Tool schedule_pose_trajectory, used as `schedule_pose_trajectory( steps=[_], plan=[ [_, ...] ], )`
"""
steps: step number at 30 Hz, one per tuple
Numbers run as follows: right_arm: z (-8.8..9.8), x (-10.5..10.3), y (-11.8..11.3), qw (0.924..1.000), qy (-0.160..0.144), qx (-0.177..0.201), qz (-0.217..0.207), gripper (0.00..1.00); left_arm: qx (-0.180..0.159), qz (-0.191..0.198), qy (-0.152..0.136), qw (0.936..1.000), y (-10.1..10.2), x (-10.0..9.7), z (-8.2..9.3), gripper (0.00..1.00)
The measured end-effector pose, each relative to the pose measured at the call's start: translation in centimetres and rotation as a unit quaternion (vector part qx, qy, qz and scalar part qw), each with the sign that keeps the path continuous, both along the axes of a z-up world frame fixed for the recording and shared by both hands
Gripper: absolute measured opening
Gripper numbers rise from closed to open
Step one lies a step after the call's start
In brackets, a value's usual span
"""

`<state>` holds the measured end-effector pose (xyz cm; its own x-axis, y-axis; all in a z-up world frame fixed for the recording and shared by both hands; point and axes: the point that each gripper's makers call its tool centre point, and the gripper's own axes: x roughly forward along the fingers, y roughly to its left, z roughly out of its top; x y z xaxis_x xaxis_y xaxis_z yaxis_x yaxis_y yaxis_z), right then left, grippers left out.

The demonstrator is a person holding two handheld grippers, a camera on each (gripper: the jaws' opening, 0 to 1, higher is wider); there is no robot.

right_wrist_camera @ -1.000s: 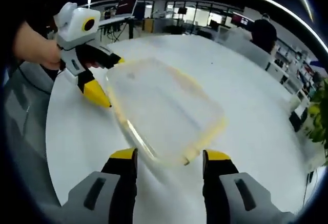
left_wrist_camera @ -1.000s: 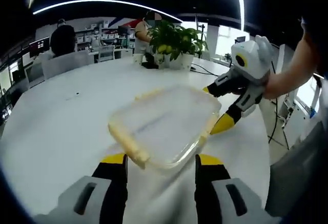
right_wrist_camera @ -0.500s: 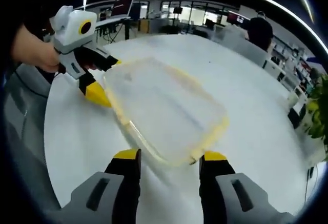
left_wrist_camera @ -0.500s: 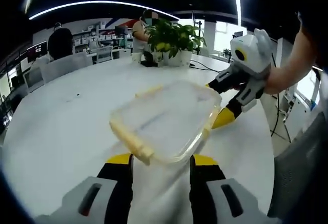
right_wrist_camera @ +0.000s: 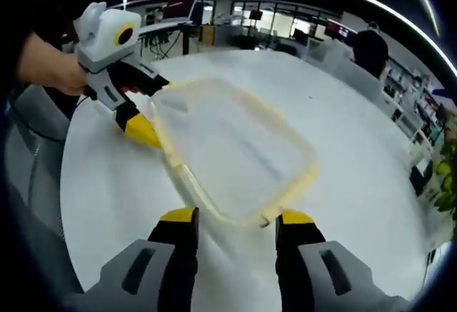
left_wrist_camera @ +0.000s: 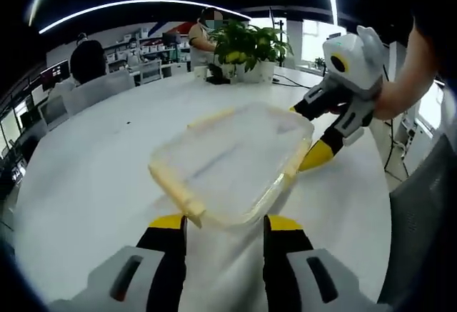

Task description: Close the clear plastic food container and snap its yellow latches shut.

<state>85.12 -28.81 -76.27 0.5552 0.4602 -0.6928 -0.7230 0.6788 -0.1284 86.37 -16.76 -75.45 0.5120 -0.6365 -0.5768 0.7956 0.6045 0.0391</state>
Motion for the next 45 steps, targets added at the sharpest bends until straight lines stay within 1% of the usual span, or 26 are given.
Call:
schedule_pose_trajectory(
  steps=[6,12,17,19,22,24,27,30,33,35,37,39,40,43,45],
  plan=[
    [-0.3,0.6,1.8,0.9999,0.000,-0.003,0.011,0.38,0.009,0.011,-0.005,0.9999,1.7,0.3,-0.1,0.36],
    [-0.4,0.9,3.0,0.9999,0.000,-0.005,0.016,0.37,0.014,0.021,-0.004,0.9997,2.8,0.7,-0.1,0.36],
    [-0.6,1.0,3.4,0.9997,0.003,-0.006,0.023,0.36,0.014,0.026,-0.004,0.9995,3.4,0.8,-0.2,0.36],
    [-0.7,0.9,3.5,0.9997,0.010,-0.001,0.020,0.35,0.012,0.030,-0.001,0.9995,3.5,0.8,-0.2,0.36],
    [-0.4,0.7,3.2,0.9997,0.013,0.002,0.019,0.32,0.007,0.039,0.000,0.9992,3.6,0.7,-0.1,0.35],
    [0.1,0.5,3.0,0.9998,0.015,0.007,0.015,0.35,0.004,0.050,0.001,0.9987,3.9,0.6,0.2,0.35],
    [0.9,0.1,2.4,0.9993,0.031,0.022,-0.004,0.40,-0.009,0.071,0.002,0.9974,4.3,0.3,1.2,0.36],
    [2.3,-0.4,1.6,0.9992,0.023,0.031,-0.014,0.43,-0.015,0.082,-0.006,0.9965,4.6,-0.5,2.6,0.38],
    [4.1,-1.3,1.1,0.9982,0.015,0.050,-0.029,0.46,-0.020,0.092,-0.013,0.9955,4.9,-1.9,4.1,0.40],
    [5.0,-1.9,0.9,0.9979,0.008,0.055,-0.032,0.46,-0.022,0.099,-0.020,0.9947,5.2,-2.7,4.9,0.40],
    [6.4,-2.8,0.8,0.9970,-0.003,0.067,-0.039,0.46,-0.027,0.109,-0.027,0.9933,5.6,-3.7,5.8,0.40],
    [7.3,-3.7,0.7,0.9963,-0.011,0.074,-0.043,0.47,-0.030,0.117,-0.032,0.9922,5.9,-4.7,6.5,0.40],
    [7.7,-4.1,0.7,0.9958,-0.014,0.078,-0.045,0.47,-0.035,0.121,-0.034,0.9914,6.0,-5.1,6.8,0.40],
    [8.5,-5.1,0.8,0.9950,-0.021,0.086,-0.047,0.47,-0.065,0.153,-0.032,0.9856,6.6,-6.7,8.0,0.41],
    [8.9,-5.8,0.9,0.9946,-0.025,0.090,-0.046,0.47,-0.070,0.162,-0.035,0.9836,6.9,-7.7,8.6,0.41]
  ],
)
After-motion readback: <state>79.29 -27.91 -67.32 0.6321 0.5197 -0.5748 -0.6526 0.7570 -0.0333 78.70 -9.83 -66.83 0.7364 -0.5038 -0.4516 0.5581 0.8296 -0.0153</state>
